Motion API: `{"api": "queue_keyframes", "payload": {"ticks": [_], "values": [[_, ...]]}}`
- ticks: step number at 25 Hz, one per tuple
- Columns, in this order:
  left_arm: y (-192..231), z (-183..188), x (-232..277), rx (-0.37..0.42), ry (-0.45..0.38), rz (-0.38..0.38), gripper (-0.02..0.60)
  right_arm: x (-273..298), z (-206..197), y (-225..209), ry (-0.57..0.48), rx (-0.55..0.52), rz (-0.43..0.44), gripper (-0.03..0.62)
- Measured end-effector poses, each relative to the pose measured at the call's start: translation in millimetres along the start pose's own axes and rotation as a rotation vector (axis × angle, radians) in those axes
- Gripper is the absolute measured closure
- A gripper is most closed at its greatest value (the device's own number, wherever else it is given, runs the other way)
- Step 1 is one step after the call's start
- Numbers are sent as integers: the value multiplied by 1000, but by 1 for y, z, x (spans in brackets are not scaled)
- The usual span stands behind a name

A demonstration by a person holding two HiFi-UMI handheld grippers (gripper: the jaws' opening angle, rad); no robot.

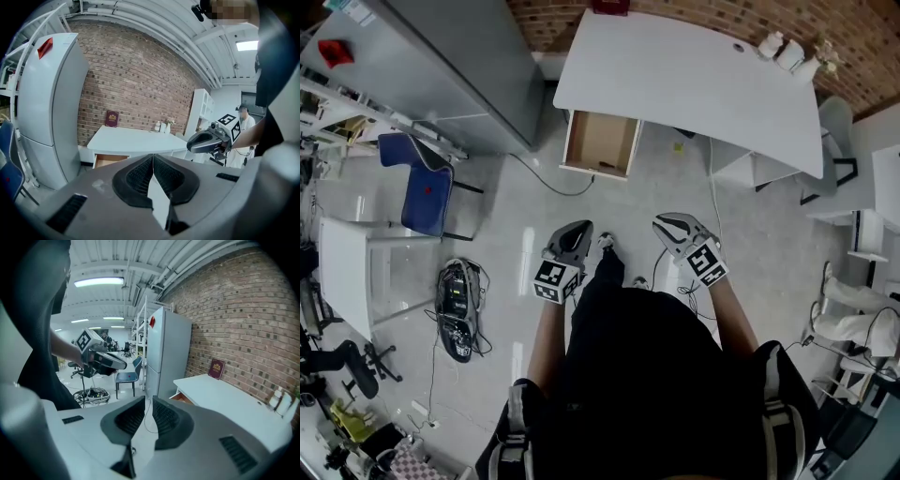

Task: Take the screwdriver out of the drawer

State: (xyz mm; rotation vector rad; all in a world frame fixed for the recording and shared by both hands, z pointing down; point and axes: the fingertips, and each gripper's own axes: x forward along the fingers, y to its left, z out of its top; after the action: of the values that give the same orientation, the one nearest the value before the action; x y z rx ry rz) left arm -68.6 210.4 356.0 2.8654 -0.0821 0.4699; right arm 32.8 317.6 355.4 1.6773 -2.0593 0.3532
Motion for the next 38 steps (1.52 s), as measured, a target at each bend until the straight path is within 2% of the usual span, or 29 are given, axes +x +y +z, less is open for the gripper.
{"api": "queue_keyframes", "payload": {"ticks": [18, 28, 32, 38], "values": [[97, 37, 44, 34, -23, -62, 565, 80, 35, -46, 35, -38, -37, 488], [122, 37, 46, 30, -13, -61, 565, 98, 43, -61, 50, -70, -59, 491], [123, 36, 50, 33, -13, -60, 565, 96, 41, -66, 46, -59, -66, 537], [119, 35, 49, 24, -17, -50, 565, 96, 35, -72, 67, -65, -79, 539]]}}
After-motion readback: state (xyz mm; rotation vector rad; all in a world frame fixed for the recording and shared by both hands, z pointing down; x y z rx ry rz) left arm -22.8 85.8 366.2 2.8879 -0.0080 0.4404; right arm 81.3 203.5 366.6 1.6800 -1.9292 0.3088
